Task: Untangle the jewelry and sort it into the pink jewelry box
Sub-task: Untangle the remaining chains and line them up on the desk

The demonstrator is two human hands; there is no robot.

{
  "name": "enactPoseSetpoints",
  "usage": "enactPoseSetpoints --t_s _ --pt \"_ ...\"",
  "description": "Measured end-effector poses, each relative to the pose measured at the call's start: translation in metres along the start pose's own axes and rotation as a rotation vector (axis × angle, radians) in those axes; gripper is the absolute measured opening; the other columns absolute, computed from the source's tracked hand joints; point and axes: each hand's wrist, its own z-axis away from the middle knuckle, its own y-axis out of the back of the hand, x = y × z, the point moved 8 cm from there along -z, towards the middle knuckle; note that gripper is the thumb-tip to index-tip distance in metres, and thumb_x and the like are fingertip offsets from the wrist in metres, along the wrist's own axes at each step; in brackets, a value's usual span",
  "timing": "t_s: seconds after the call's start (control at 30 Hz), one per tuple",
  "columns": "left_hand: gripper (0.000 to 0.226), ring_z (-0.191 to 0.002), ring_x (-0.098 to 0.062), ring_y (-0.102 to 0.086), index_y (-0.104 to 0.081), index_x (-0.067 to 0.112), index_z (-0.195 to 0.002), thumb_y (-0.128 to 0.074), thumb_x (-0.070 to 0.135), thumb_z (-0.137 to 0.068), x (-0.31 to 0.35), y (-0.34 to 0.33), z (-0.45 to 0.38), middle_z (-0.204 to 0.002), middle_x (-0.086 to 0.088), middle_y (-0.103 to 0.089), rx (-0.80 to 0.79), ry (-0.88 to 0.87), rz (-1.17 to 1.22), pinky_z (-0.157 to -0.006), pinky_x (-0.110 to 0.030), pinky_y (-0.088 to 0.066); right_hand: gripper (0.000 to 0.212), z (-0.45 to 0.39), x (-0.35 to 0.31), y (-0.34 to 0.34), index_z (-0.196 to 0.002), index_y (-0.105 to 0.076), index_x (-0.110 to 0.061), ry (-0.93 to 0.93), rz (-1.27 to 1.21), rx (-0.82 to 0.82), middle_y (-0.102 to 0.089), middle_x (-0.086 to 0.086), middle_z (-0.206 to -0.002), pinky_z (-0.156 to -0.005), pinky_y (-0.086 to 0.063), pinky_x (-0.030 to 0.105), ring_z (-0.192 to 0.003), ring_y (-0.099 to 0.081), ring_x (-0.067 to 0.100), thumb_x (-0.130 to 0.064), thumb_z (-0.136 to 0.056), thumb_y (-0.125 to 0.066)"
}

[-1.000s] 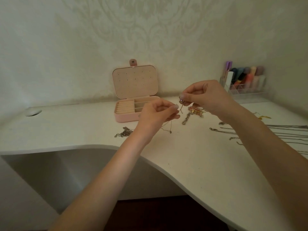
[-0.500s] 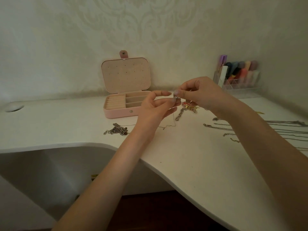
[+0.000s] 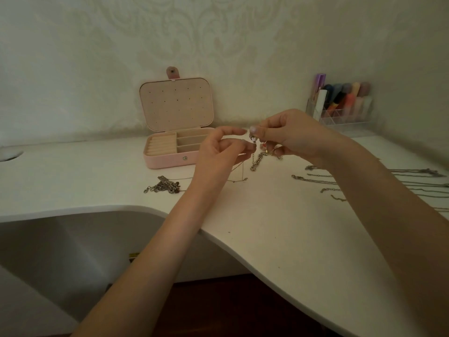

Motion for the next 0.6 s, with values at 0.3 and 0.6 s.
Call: enactPoseSetpoints --t_s 0.3,0.6 --pt "0.007 -0.069 -0.012 -0.068 -0.067 0.003 -0.093 -0.064 0.005 -0.086 -0.003 0.003 -0.002 -0.07 -0.005 -0.071 -0.004 -0.011 -0.047 -0.074 -0.025 -0.057 0.018 0.0 0.002 -0.007 -0.081 -0.067 -0.015 -0.011 0.025 -0.04 -0.064 -0.005 -0.064 -0.056 -0.042 0.023 -0.054 -0.055 0.004 -0.032 -0.086 -0.067" --pt "0.01 -0.075 -0.006 -0.065 -0.067 0.017 -0.08 -0.067 0.009 -0.085 -0.001 0.015 -0.005 -0.074 0.006 -0.069 0.087 -0.028 -0.045 -0.068 -0.02 -0.053 0.029 0.007 0.018 -0.021 -0.104 -0.064 -0.01 -0.152 0.025 -0.217 -0.07 0.003 -0.1 -0.076 -0.059 0.028 -0.086 -0.071 0.016 -0.035 -0.09 -0.06"
